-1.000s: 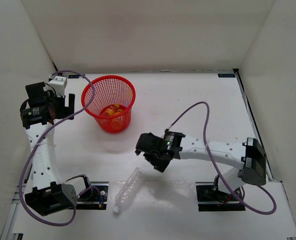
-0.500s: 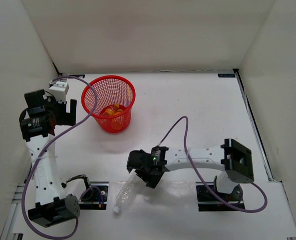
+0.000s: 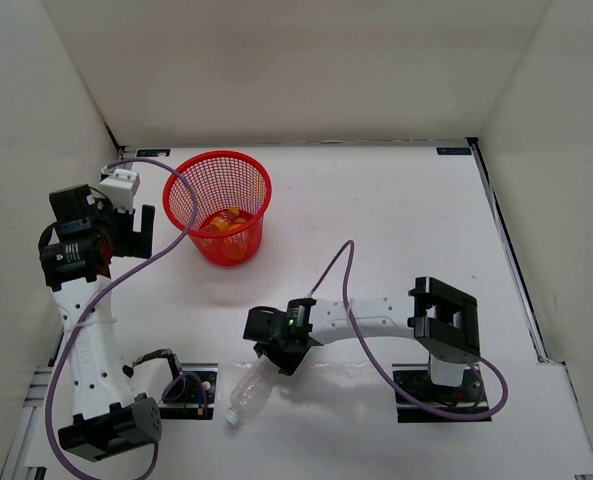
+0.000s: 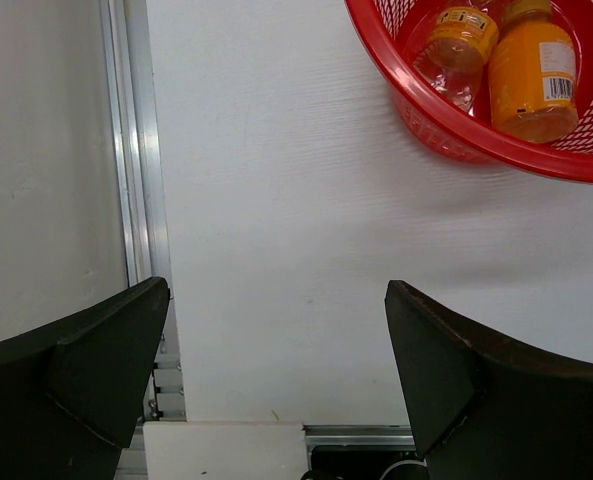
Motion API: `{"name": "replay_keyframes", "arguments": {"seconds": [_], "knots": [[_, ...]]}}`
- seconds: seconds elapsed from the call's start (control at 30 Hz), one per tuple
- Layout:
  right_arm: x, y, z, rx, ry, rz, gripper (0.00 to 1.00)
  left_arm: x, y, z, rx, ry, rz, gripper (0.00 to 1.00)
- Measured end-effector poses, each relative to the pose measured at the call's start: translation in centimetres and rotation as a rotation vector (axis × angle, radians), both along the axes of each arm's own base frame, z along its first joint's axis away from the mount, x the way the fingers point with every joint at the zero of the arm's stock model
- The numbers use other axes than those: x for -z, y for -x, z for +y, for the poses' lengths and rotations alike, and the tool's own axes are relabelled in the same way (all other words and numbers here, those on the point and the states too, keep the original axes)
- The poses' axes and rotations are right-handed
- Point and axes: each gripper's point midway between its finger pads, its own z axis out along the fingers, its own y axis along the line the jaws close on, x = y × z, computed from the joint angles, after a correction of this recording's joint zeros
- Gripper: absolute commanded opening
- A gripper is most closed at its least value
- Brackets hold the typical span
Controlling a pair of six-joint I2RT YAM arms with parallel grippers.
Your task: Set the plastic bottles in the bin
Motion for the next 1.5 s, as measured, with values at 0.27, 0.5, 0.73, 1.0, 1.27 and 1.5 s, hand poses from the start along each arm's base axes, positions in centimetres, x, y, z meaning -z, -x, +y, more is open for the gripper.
{"name": "replay_keyframes", "arguments": {"seconds": [0.27, 0.5, 0.73, 1.0, 1.27, 1.5], "knots": [[-0.4, -1.4, -0.4, 0.014, 0.012, -0.083, 0.12, 0.0, 0.2, 0.1, -0.001, -0.009, 0.0, 1.0], [-3.1, -6.6, -4.1, 0.113, 0.068, -0.256, 0.03, 0.3, 0.1, 0.1, 0.0, -0.006, 0.014, 1.0], [-8.5, -15.2, -11.4, 0.224, 0.19, -0.505, 0.0, 1.0, -0.4, 0.2, -0.005, 0.009, 0.045, 1.0], [-20.0, -24.9, -16.6, 0.293, 0.296, -0.809, 0.0, 0.7, -1.3, 0.5, -0.007, 0.017, 0.06, 1.0], [-39.3, -32.0, -12.6, 0.11, 0.281, -1.313, 0.0, 0.3, -2.6, 0.9, -0.011, 0.02, 0.063, 1.0], [-46.1, -35.0, -1.2, -0.272, 0.19, -1.625, 0.0, 1.0, -3.3, 1.1, -0.012, 0.024, 0.082, 1.0]]}}
